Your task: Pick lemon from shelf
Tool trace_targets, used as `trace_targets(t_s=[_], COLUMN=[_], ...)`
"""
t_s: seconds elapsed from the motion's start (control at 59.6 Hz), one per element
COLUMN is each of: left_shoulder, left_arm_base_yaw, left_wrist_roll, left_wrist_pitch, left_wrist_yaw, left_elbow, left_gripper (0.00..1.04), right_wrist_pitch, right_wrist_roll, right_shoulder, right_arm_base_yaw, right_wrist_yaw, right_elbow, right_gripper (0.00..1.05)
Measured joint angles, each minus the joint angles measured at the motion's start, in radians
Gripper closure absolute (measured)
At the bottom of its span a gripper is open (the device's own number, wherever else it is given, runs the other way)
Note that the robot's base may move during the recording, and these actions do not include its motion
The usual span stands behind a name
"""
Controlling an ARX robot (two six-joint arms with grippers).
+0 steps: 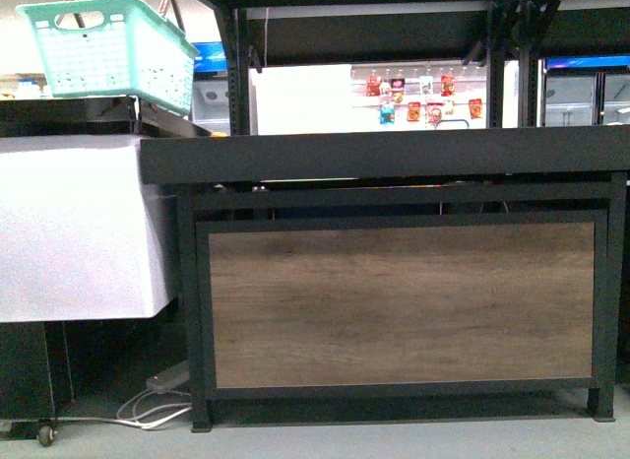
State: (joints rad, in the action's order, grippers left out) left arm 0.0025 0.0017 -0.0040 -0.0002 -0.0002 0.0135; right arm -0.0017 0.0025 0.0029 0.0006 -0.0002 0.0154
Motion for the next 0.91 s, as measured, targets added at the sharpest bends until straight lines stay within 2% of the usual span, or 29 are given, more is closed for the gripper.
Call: trace_targets(t_s=[0.906], left_shoulder=[0.000], left_arm_base_yaw=[0.000], left_wrist_roll=[0.000], left_wrist_pitch=[0.000], left_wrist_yaw=[0.000], left_elbow=[0.000], left_gripper=[0.08], right_wrist_pitch=[0.000], right_wrist_roll=[0.000], right_shoulder=[0.000], right_arm_base_yaw=[0.000], right_wrist_yaw=[0.000], right_elbow=[0.000], right_gripper=[0.02])
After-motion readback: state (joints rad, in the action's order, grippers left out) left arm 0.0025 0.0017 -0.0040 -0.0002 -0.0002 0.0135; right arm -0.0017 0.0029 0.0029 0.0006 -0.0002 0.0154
